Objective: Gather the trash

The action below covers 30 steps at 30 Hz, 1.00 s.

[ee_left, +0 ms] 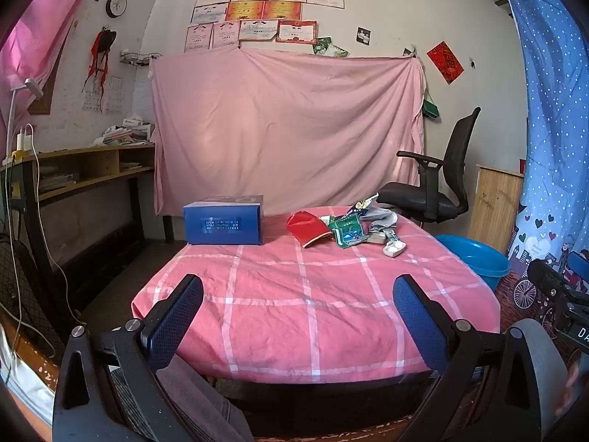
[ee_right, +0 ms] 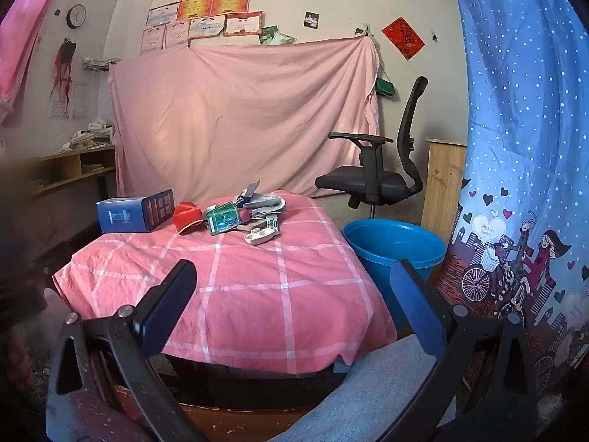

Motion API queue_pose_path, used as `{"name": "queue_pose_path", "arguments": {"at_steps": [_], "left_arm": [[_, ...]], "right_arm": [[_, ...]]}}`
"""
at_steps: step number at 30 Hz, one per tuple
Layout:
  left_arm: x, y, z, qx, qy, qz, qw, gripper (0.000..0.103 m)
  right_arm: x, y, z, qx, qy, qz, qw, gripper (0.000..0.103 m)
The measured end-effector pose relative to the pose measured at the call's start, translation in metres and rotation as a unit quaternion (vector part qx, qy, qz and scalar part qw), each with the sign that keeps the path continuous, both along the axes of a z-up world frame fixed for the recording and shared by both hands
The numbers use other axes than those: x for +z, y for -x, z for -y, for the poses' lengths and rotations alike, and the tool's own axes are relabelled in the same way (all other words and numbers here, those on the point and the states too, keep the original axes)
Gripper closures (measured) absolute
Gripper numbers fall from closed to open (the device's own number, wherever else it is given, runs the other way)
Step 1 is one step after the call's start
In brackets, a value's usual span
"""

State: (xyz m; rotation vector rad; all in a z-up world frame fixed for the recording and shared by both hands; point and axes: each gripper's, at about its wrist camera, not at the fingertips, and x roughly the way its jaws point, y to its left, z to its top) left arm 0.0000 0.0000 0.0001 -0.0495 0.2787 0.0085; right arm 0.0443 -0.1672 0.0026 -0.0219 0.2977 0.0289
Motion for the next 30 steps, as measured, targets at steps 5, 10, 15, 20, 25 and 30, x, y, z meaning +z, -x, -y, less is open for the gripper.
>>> {"name": "queue_pose_path", "arguments": {"at_steps": [5, 10, 15, 20, 25, 30], "left_arm": [[-0.0001, -0.0001, 0.0002, 0.0, -0.001, 0.0, 1.0, 0.002], [-0.0001, 0.0, 0.0001, 0.0, 0.0, 0.001, 1.0, 0.002], [-0.0001, -0.0001, 0.0001, 0.0, 0.0, 0.0, 1.0, 0.002], [-0.0001, -0.0001, 0.0001, 0.0, -0.001, 0.0, 1.0, 0.002], [-0.0001, -0.0001, 0.0001, 0.0, -0.001, 0.0, 1.0, 0.002], [-0.0001, -0.0001, 0.0001, 0.0, -0.001, 0.001, 1.0, 0.002]], "right_arm": [[-0.0001, 0.0001, 0.0005, 0.0, -0.003, 0.001, 1.0, 0.0], [-0.0003, 0.0001, 0.0005, 0.0, -0.004, 0.001, 1.0, 0.0], [-0.0003, 0.0002, 0.0004, 0.0, -0.004, 0.0, 1.0, 0.0], [-0.0004, 0.0002, 0.0004, 0.0, -0.005, 0.0, 1.0, 0.0], [-0.0005, 0.0, -0.0003, -0.001, -0.006, 0.0, 1.0, 0.0], [-0.0008, -0.0004, 0.0, 0.0, -0.006, -0.001, 1.0, 0.0]]}}
